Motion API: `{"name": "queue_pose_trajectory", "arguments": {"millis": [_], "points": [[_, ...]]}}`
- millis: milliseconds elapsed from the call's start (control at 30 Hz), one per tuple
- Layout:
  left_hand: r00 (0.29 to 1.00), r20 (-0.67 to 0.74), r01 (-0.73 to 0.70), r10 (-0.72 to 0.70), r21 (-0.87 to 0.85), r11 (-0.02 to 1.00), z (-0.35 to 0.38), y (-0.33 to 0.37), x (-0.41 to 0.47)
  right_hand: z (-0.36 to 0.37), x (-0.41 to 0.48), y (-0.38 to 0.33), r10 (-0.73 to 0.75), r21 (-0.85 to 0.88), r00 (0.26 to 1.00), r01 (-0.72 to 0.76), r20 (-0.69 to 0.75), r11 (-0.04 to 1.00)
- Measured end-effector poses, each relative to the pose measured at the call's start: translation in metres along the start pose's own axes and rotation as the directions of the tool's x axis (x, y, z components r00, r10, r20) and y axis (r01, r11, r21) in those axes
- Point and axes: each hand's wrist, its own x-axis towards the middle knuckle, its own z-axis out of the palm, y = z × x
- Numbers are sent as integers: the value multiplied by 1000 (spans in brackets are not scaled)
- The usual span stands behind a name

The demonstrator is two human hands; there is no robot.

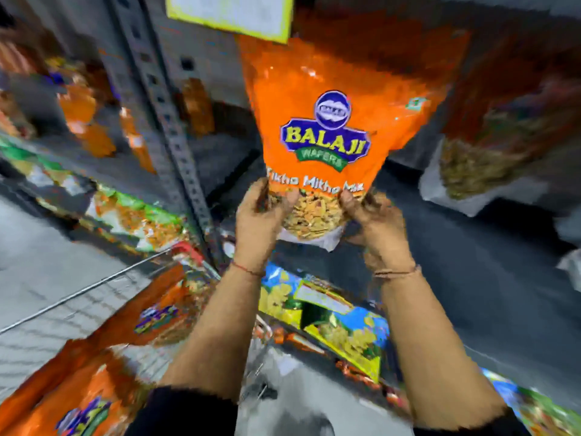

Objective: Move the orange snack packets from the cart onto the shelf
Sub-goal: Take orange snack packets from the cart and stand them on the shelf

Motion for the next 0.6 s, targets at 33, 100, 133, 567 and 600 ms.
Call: {"name": "queue_pose_trajectory", "arguments": {"millis": [33, 100, 133, 567, 600], "points": [[997, 73, 13, -13, 1, 1000, 20, -4, 13, -18, 10, -5, -22, -13, 999, 22, -48, 1000], [979, 193, 65, -59, -20, 998, 51, -12, 35, -47, 29, -11, -45, -7, 993, 45, -111, 999], [968, 238, 91, -84, -18, 996, 65, -15, 43, -57, 36, -14, -55, -8, 989, 55, -136, 998], [913, 334, 217, -234, 88, 972, 125, -78, 104, -102, 98, 16, 5, 78, 964, 16, -266, 997], [914, 332, 213, -231, 90, 973, 125, -79, 104, -100, 98, 16, 14, 76, 961, 8, -277, 997]]}}
